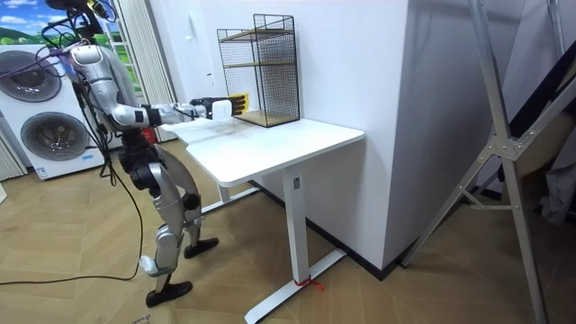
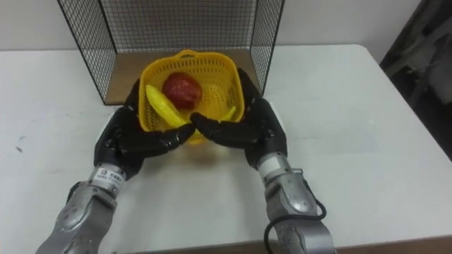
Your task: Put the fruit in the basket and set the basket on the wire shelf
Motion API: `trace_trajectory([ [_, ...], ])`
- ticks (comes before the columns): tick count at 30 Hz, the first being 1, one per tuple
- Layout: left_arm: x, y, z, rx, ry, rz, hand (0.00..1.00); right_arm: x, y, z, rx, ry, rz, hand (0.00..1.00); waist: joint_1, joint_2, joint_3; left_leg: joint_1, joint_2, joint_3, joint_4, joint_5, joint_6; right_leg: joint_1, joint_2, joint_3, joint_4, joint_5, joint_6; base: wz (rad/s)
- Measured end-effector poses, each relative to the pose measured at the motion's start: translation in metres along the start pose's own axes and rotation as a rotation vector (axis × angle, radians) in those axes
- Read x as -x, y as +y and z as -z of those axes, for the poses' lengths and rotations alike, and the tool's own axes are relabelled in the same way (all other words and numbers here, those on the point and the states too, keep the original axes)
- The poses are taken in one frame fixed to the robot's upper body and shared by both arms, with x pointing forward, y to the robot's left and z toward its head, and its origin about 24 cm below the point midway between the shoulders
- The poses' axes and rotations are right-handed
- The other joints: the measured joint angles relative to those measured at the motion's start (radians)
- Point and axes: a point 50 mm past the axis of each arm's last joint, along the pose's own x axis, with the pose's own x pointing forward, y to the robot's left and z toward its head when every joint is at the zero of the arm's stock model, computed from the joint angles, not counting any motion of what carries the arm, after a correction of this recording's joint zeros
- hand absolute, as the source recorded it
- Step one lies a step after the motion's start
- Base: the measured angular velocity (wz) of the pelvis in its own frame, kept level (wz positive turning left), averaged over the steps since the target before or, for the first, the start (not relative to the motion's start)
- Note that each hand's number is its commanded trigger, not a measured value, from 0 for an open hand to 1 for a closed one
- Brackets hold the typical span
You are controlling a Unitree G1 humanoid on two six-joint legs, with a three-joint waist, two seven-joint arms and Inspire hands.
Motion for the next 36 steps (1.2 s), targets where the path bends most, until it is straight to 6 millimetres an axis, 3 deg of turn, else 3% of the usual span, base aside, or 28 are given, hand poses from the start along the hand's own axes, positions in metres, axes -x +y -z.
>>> trace_trajectory([
  [1,0.0,-0.002,0.0,-0.003,0.0,0.007,0.0,0.0,-0.001,-0.001,0.015,0.0,-0.001,0.0,0.002,-0.017,-0.0079,0.019,-0.024,0.016,-0.034,0.008,0.01,-0.01,-0.025,0.002,0.011,-0.012,0.013,-0.25],
  [3,0.0,-0.001,0.0,-0.004,0.0,0.006,0.0,-0.001,-0.001,-0.003,0.024,-0.005,-0.005,0.0,0.005,-0.021,-0.0074,0.043,-0.035,0.036,-0.049,0.007,0.016,-0.005,-0.035,0.007,0.007,-0.012,0.02,-0.24],
  [8,-0.002,0.002,-0.005,0.002,-0.014,0.004,0.0,-0.001,0.0,-0.006,0.02,-0.02,-0.01,0.0,0.002,-0.037,0.004,0.058,-0.056,0.049,-0.032,-0.024,0.019,0.007,-0.061,0.016,0.014,-0.022,0.028,-0.1],
  [9,-0.002,0.001,-0.005,0.002,-0.014,0.005,0.0,-0.001,0.0,-0.006,0.021,-0.021,-0.011,0.0,0.001,-0.042,0.0056,0.058,-0.066,0.048,-0.036,-0.031,0.019,0.005,-0.067,0.016,0.019,-0.03,0.032,0.07],
  [11,-0.002,0.0,-0.004,0.006,-0.013,0.008,0.0,-0.001,-0.001,-0.007,0.018,-0.025,-0.006,0.0,0.0,-0.063,0.0038,0.063,-0.106,0.048,-0.04,-0.051,0.042,-0.015,-0.102,0.013,0.085,-0.055,0.051,0.05],
  [12,-0.002,-0.001,-0.004,0.006,-0.012,0.009,0.0,-0.001,-0.001,-0.007,0.02,-0.024,-0.006,0.0,0.0,-0.064,0.0041,0.07,-0.109,0.052,-0.04,-0.056,0.045,-0.028,-0.112,0.01,0.122,-0.053,0.055,-0.07],
  [13,-0.002,0.0,-0.004,0.006,-0.013,0.008,0.0,-0.001,-0.001,-0.007,0.026,-0.024,-0.001,0.0,0.005,-0.061,0.0063,0.083,-0.108,0.061,-0.035,-0.06,0.051,-0.061,-0.122,0.01,0.205,-0.032,0.077,-0.09],
  [15,-0.002,0.0,-0.004,0.0,-0.012,0.011,0.0,-0.002,0.0,-0.007,0.023,-0.023,-0.003,0.0,0.003,-0.053,0.0091,0.109,-0.106,0.059,-0.039,-0.071,0.06,-0.075,-0.125,0.001,0.272,0.018,0.086,0.0],
  [16,-0.002,-0.001,-0.004,-0.004,-0.014,0.016,0.0,-0.001,-0.002,-0.007,0.027,-0.023,0.0,0.0,-0.001,-0.044,0.0139,0.129,-0.1,0.05,-0.048,-0.076,0.063,-0.077,-0.12,-0.012,0.295,0.058,0.085,0.08],
  [19,-0.003,0.0,-0.006,-0.018,-0.027,0.014,0.0,-0.002,-0.003,-0.006,0.046,-0.028,-0.003,0.0,-0.004,-0.025,0.0232,0.146,-0.089,0.015,-0.07,-0.078,0.066,-0.098,-0.073,-0.033,0.17,0.021,0.065,0.14],
  [20,-0.003,0.0,-0.005,-0.019,-0.024,0.012,0.0,-0.001,-0.003,-0.005,0.054,-0.024,-0.002,0.0,-0.003,-0.024,0.0241,0.151,-0.092,0.018,-0.071,-0.079,0.069,-0.117,-0.069,-0.059,0.081,0.037,0.059,0.2],
  [21,-0.003,0.001,-0.004,-0.017,-0.019,0.009,0.0,-0.001,-0.003,-0.004,0.055,-0.022,-0.002,0.0,0.0,-0.022,0.0261,0.155,-0.094,0.016,-0.07,-0.08,0.069,-0.123,-0.062,-0.069,0.062,0.074,0.035,0.16],
  [22,-0.003,0.001,0.0,-0.011,-0.006,0.003,0.0,0.0,-0.005,-0.003,0.052,-0.014,0.005,0.0,-0.001,-0.013,0.0172,0.163,-0.098,0.009,-0.083,-0.08,0.068,-0.112,-0.06,-0.074,0.038,0.084,0.038,0.05],
  [25,-0.004,0.001,-0.001,-0.015,-0.008,-0.001,0.0,-0.002,-0.004,-0.002,0.037,-0.012,0.006,0.0,0.007,-0.009,0.0169,0.177,-0.098,0.005,-0.128,-0.06,0.06,-0.093,-0.055,-0.094,-0.019,0.107,0.029,0.04],
  [30,-0.006,0.005,0.002,-0.019,0.021,-0.015,0.0,-0.002,-0.006,0.004,0.021,0.013,0.015,0.0,0.007,-0.008,0.0166,0.196,-0.082,0.005,-0.162,-0.056,0.051,-0.056,-0.032,-0.097,-0.099,0.14,0.022,-0.05],
  [36,-0.019,0.005,0.0,-0.01,0.036,-0.023,0.0,-0.012,-0.008,0.005,0.001,0.033,0.029,0.0,0.009,-0.011,0.0151,0.2,-0.079,0.013,-0.175,-0.054,0.048,-0.056,-0.028,-0.091,-0.114,0.146,0.02,-0.04],
])
